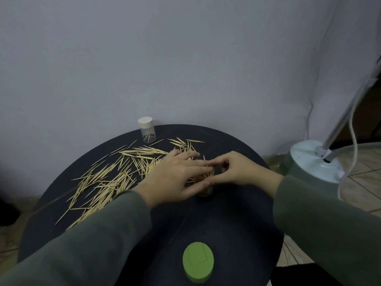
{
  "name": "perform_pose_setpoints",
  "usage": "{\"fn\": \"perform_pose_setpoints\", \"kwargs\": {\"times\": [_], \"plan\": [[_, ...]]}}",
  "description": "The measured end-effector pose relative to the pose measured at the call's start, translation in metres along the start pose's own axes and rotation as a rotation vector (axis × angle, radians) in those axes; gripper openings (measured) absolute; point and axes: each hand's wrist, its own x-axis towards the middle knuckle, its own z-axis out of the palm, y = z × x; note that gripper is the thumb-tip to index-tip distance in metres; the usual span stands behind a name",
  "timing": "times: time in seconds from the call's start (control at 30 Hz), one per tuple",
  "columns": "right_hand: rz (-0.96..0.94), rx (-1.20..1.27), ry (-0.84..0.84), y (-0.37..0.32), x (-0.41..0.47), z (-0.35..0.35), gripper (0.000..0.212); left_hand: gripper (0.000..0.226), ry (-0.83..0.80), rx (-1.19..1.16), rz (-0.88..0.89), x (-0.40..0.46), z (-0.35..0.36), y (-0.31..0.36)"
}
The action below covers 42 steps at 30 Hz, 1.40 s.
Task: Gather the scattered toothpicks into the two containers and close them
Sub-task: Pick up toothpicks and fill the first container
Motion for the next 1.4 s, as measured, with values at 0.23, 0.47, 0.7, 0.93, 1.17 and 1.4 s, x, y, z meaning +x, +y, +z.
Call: {"fn": "perform_pose_setpoints", "kwargs": {"times": [0.23, 0.47, 0.7, 0.93, 1.17, 1.4], "plan": [[0.002, -0.006, 0.004, 0.001, 0.000, 0.000, 0.028, 0.075, -0.185, -0.052, -0.335, -0.007, -0.005, 0.008], [-0.010, -0.033, 0.022, 0.007, 0.001, -0.001, 0.031, 0.076, -0.238, -0.030, -0.273, -0.004, -0.006, 0.019], [-0.053, -0.020, -0.012, 0.007, 0.001, 0.002, 0.047, 0.071, -0.222, -0.039, -0.159, -0.001, -0.001, 0.022], [-0.016, -0.129, 0.015, 0.009, -0.001, -0.006, 0.033, 0.061, -0.145, 0.057, -0.155, -0.011, 0.004, 0.009], [0.044, -0.260, -0.034, 0.005, 0.003, -0.009, 0.053, 0.065, -0.173, -0.027, -0.106, -0.007, 0.001, 0.011], [-0.104, -0.532, 0.183, -0.029, 0.005, -0.003, 0.044, 0.033, -0.168, 0.032, -0.530, -0.013, -0.005, -0.015]]}}
